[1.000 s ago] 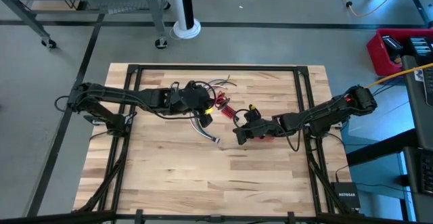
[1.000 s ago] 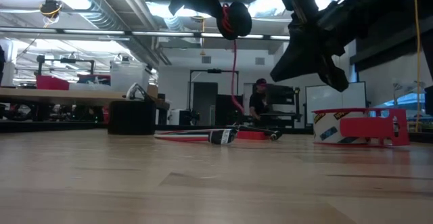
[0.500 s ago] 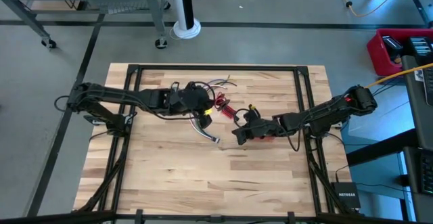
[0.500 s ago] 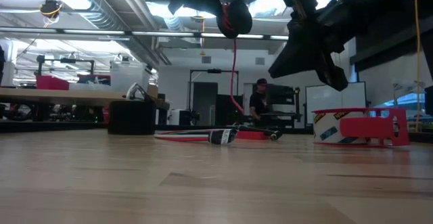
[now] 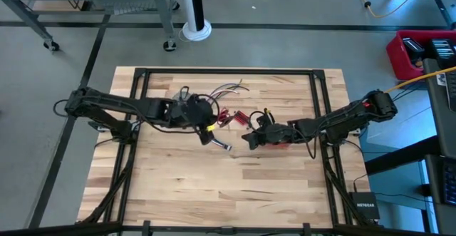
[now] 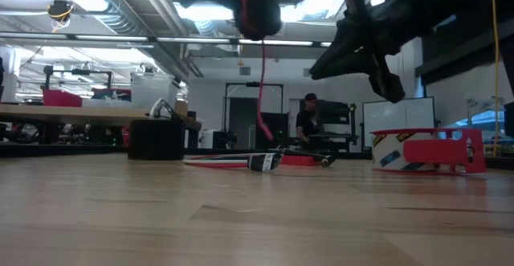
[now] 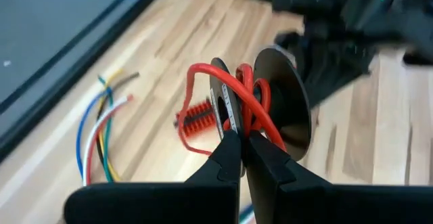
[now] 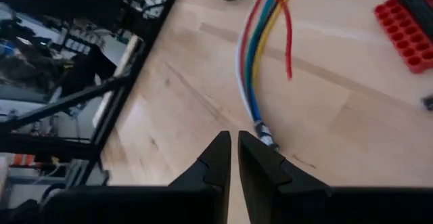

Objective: Coil cords
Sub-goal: Coil the red wire onto the spool

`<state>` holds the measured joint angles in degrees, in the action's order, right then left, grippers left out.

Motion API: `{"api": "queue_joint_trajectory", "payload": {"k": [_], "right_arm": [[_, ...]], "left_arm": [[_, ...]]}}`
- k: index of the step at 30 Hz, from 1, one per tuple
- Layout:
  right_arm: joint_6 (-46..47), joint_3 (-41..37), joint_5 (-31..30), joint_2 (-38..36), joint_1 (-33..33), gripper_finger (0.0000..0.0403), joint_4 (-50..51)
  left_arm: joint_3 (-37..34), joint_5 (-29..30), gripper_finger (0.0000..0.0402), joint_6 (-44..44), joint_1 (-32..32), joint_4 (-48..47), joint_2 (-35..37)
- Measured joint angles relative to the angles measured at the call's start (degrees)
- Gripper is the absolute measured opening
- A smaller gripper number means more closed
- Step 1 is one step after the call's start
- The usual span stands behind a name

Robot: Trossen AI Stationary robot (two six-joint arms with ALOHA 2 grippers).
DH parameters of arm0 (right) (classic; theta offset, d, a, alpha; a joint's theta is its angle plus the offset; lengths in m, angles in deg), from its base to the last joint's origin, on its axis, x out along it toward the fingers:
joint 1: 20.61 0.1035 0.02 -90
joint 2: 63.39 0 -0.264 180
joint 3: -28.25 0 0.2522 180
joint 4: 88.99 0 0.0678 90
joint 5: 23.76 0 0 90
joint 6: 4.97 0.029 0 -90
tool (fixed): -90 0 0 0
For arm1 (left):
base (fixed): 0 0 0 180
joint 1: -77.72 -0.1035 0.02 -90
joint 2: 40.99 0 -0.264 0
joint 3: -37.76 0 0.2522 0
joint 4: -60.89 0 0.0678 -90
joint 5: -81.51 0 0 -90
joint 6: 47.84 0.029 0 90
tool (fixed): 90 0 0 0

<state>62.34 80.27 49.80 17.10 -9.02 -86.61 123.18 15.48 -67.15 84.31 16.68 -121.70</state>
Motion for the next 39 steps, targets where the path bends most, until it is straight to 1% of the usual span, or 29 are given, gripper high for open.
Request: {"api": "queue_joint_trajectory", "payload": {"k": [3,6,13,19,21,24,26,28,34,37,39], "right_arm": [[-0.01,0.02,1.05,0.00,0.00,0.0033,-1.38],[-0.02,0.02,1.04,0.00,0.00,0.0033,-1.41],[-0.07,0.02,0.61,0.37,0.00,0.0033,-2.18],[0.10,0.02,0.73,0.37,-0.13,0.0033,-2.16],[0.22,0.02,2.43,0.37,-0.15,0.0033,-1.97],[1.38,0.02,6.77,0.40,-0.14,0.0036,-1.47],[1.88,0.04,10.01,1.03,-0.11,0.0048,-1.47],[3.26,0.02,11.04,1.81,0.22,0.0070,-0.28],[3.46,0.25,8.10,8.03,0.74,0.0156,-0.38],[3.54,0.86,8.02,11.27,0.72,0.0196,-2.13],[3.58,1.75,7.89,12.43,0.74,0.0216,-2.82]], "left_arm": [[0.00,-0.03,0.0000,-0.82,1.21,-2.87,-0.14],[0.00,-0.01,0.0000,-0.83,2.45,-3.47,-0.29],[0.00,-0.02,0.0000,1.23,4.99,-3.38,-0.37],[0.00,0.12,0.0000,1.33,6.48,-3.16,-0.37],[0.00,0.19,0.0000,1.32,7.04,-3.15,-0.39],[0.00,0.19,0.0000,0.87,7.81,-3.16,-0.39],[0.00,0.23,0.0000,0.28,8.33,-3.14,-0.39],[0.00,0.33,0.0000,0.18,8.82,-3.15,-0.39],[0.00,0.96,0.0000,-1.46,10.32,-3.00,-0.39],[0.00,1.00,0.0000,-1.61,11.08,-3.01,-0.39],[0.00,0.98,0.0000,-1.65,11.36,-2.86,-0.39]]}}
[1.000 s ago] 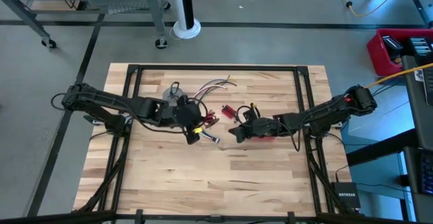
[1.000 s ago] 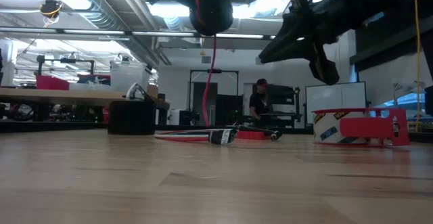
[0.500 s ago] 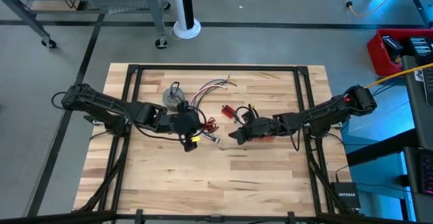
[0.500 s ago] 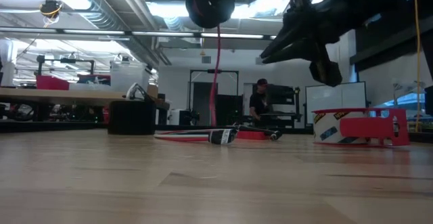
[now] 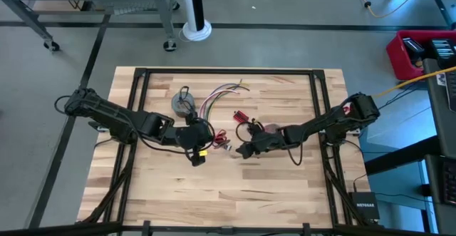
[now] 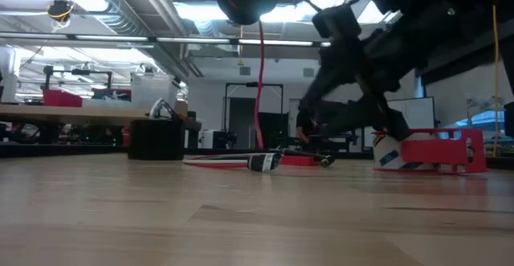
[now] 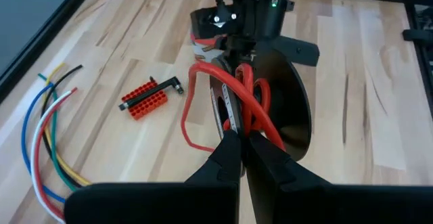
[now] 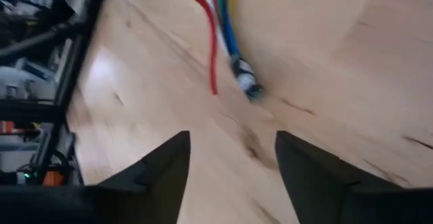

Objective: Coil cords
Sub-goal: Coil the red wire onto the spool

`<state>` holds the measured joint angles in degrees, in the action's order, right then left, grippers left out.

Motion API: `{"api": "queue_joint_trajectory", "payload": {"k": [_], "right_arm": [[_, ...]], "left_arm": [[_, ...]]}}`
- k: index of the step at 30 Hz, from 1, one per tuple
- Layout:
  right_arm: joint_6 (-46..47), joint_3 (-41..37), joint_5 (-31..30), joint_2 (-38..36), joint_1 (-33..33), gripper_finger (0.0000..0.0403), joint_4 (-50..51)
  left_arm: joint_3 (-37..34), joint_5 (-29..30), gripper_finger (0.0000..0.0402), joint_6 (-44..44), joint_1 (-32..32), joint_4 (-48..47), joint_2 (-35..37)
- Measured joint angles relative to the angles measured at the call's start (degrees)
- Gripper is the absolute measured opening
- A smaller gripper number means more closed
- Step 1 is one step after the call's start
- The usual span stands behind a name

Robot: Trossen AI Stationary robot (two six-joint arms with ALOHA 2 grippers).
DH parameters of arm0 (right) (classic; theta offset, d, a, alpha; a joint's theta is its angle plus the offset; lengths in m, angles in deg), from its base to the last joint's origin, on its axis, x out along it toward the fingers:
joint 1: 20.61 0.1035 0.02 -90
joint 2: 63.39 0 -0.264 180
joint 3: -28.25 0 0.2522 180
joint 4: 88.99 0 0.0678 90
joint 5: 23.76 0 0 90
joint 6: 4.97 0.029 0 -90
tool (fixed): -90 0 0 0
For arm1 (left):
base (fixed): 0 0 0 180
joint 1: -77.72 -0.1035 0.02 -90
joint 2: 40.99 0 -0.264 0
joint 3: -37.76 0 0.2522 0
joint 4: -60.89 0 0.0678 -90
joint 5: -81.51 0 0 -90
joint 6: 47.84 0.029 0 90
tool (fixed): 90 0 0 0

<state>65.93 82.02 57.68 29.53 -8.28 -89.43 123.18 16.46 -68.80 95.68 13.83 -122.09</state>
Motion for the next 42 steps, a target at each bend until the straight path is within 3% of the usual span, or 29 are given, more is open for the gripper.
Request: {"api": "queue_joint_trajectory", "payload": {"k": [8,18,25,34,42], "right_arm": [[-3.63,6.00,-6.90,0.76,0.01,0.0234,-4.21],[-13.69,12.72,-13.36,0.69,0.05,0.0234,0.33],[-12.39,13.00,-16.91,0.71,0.83,0.0234,7.61],[-9.86,13.00,-23.19,3.46,6.84,0.0233,7.88],[-9.25,12.98,-40.51,7.77,14.10,0.0195,3.18]], "left_arm": [[0.00,0.75,0.0000,-1.81,1.43,0.53,0.00],[0.00,1.35,0.0000,-1.92,2.48,2.93,0.00],[0.00,1.31,0.0000,-1.90,2.82,2.66,0.00],[0.00,1.32,0.0000,-0.75,2.79,6.79,0.03],[0.00,1.33,0.0000,0.43,2.67,9.15,0.36]]}}
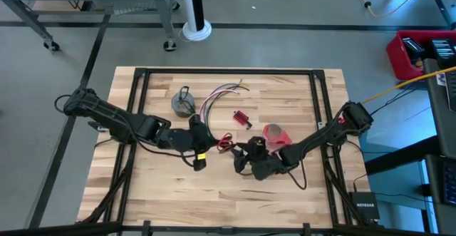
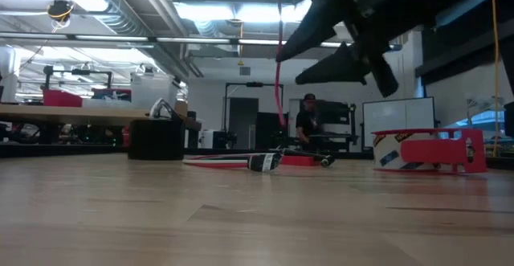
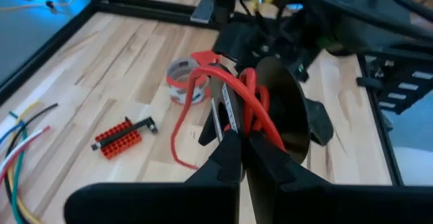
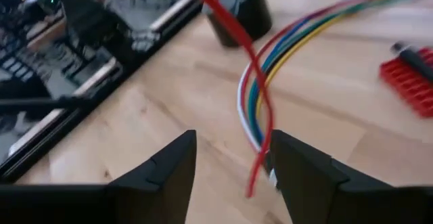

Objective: Coil cords
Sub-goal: Coil the red wire onto the spool

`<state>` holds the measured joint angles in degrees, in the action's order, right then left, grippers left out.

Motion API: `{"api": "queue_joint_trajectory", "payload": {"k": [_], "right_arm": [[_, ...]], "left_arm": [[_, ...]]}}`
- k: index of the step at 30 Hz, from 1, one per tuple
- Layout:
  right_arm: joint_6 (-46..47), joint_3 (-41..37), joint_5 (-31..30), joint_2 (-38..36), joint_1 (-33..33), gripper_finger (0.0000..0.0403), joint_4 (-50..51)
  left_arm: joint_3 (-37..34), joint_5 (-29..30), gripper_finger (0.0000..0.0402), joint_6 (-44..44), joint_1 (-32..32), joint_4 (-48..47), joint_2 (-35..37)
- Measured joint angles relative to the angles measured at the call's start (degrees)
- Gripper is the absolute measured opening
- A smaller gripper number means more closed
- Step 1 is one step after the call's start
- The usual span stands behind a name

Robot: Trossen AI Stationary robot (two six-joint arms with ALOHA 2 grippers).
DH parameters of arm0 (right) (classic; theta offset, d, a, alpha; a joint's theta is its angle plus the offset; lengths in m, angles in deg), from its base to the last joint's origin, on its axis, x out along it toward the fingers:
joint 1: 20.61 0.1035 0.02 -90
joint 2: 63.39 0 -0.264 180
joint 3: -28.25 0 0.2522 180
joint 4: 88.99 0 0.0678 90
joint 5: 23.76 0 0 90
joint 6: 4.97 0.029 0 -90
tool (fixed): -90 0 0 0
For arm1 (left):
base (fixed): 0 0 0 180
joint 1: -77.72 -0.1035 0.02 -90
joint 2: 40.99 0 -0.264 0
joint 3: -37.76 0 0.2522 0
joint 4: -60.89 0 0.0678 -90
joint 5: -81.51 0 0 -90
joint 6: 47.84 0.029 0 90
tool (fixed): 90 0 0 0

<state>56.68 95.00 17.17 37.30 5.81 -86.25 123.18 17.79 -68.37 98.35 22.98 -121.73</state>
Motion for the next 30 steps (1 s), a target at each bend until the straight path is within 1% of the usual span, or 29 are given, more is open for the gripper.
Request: {"api": "queue_joint_trajectory", "payload": {"k": [3,8,15,20,27,30], "right_arm": [[-0.02,0.00,-4.90,0.62,1.08,0.0182,0.12],[-0.01,0.00,-5.81,3.23,0.51,0.0173,-1.96],[-0.04,-0.02,-11.30,5.39,0.14,0.0172,-4.32],[-0.40,-0.02,-12.33,5.37,0.16,0.0172,-4.38],[-0.42,-0.02,-11.83,5.37,0.08,0.0172,-5.04],[-0.43,-0.02,-11.85,5.37,0.06,0.0172,-5.20]], "left_arm": [[0.00,0.01,0.0000,0.95,-0.03,0.81,0.25],[0.00,-0.06,0.0000,1.52,0.02,3.51,0.25],[0.00,-0.15,0.0000,1.57,0.07,4.01,0.55],[0.00,-0.15,0.0000,1.48,0.41,4.25,0.72],[0.00,-0.15,0.0000,1.14,0.81,4.54,0.82],[0.00,-0.13,0.0000,1.36,0.89,6.51,0.82]]}}
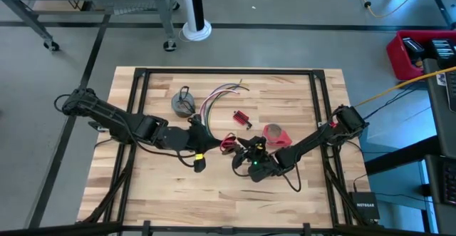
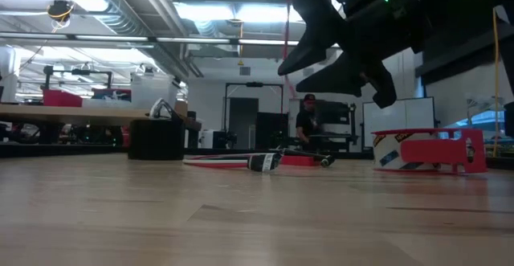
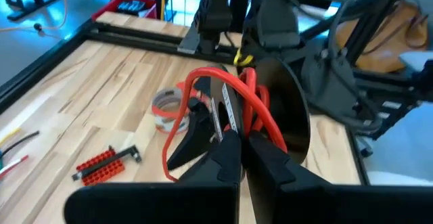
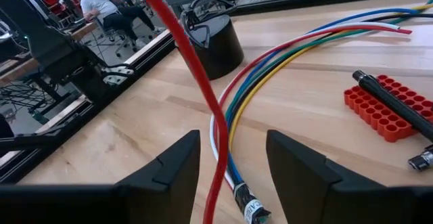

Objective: Coil cords
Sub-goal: Coil the red wire onto the spool

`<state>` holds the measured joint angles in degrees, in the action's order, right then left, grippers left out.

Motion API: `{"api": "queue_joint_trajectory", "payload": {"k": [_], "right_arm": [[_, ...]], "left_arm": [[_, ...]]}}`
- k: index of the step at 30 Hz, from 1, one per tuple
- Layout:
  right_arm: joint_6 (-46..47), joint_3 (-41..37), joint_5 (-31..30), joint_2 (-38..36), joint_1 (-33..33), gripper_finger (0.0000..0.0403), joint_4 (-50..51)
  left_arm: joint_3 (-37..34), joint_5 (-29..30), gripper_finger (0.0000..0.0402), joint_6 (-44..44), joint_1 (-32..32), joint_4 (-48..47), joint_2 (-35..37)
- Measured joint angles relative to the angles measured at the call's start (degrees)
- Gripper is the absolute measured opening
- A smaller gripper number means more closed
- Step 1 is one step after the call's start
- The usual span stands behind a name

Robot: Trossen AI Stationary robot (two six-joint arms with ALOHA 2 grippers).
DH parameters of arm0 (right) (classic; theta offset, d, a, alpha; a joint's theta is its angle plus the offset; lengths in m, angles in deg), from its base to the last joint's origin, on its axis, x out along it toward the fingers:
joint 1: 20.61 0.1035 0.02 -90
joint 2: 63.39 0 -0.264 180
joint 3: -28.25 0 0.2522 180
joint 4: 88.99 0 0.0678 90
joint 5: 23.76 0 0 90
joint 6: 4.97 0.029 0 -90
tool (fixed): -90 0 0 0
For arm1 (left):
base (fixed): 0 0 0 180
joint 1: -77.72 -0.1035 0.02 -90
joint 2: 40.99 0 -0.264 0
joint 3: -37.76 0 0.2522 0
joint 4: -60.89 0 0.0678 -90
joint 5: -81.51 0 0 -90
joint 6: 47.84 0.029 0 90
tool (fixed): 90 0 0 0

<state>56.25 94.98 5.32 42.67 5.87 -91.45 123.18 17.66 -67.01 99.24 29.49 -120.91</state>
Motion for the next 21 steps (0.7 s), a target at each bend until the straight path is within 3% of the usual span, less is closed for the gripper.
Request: {"api": "queue_joint_trajectory", "payload": {"k": [13,17,21], "right_arm": [[-0.05,0.00,-0.02,-0.02,0.00,0.0164,-0.31],[-0.03,0.00,0.88,-0.02,0.06,0.0123,-0.36],[-0.03,0.00,3.32,-0.02,0.14,0.0055,-0.40]], "left_arm": [[0.00,-2.49,0.0000,1.59,0.27,3.53,0.00],[0.00,-2.44,0.0000,2.55,0.27,3.54,0.00],[0.00,-0.95,0.0000,3.11,0.27,3.12,0.00]]}}
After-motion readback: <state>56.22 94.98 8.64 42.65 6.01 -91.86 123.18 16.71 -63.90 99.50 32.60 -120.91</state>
